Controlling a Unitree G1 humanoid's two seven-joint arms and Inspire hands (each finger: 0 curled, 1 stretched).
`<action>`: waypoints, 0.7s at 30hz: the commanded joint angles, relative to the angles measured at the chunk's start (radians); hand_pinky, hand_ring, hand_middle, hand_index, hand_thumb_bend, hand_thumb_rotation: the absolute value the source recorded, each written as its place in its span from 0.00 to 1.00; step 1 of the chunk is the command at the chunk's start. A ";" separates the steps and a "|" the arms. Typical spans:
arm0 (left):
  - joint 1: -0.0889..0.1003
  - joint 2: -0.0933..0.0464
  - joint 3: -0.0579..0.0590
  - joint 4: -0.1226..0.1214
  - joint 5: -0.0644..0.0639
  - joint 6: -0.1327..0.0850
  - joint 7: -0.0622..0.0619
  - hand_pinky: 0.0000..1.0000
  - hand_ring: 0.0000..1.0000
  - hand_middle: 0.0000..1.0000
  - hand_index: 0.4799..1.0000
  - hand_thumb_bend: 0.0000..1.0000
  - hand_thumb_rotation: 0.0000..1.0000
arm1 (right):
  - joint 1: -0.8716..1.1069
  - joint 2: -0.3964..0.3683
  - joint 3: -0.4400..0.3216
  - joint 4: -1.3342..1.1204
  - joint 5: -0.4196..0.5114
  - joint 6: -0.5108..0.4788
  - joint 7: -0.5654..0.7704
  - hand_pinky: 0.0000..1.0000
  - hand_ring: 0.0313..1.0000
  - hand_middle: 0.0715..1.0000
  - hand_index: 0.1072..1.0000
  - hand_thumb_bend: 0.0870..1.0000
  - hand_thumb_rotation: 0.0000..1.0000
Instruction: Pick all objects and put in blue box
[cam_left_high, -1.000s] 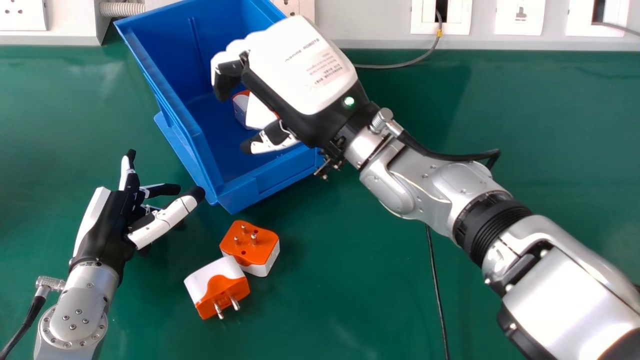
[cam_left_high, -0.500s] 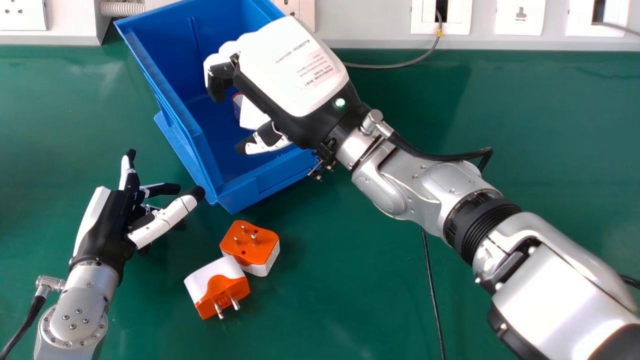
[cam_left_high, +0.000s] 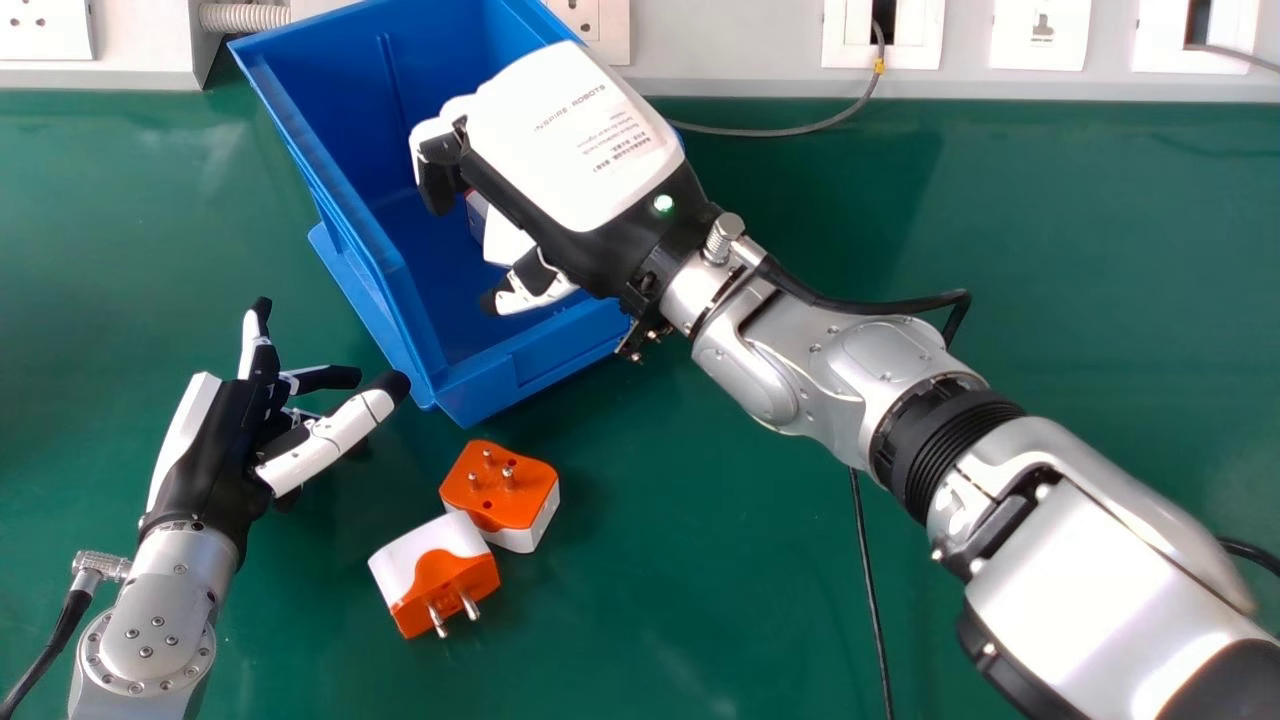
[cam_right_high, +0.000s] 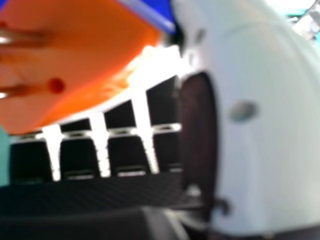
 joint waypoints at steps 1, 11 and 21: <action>0.075 -0.057 -0.059 0.077 0.046 0.074 -0.051 0.56 0.65 0.78 0.71 0.77 0.54 | -0.050 0.002 0.000 -0.020 0.019 0.002 -0.005 0.36 0.49 0.50 0.42 0.45 0.00; 0.076 -0.057 -0.062 0.073 0.050 0.075 -0.046 0.56 0.65 0.78 0.71 0.77 0.54 | -0.052 0.000 0.016 -0.022 0.010 0.030 -0.007 0.36 0.49 0.50 0.43 0.45 0.00; 0.071 -0.059 -0.062 0.077 0.048 0.078 -0.051 0.56 0.65 0.78 0.71 0.77 0.54 | -0.051 -0.001 0.037 -0.055 0.007 0.120 0.049 0.40 0.51 0.55 0.52 0.49 0.01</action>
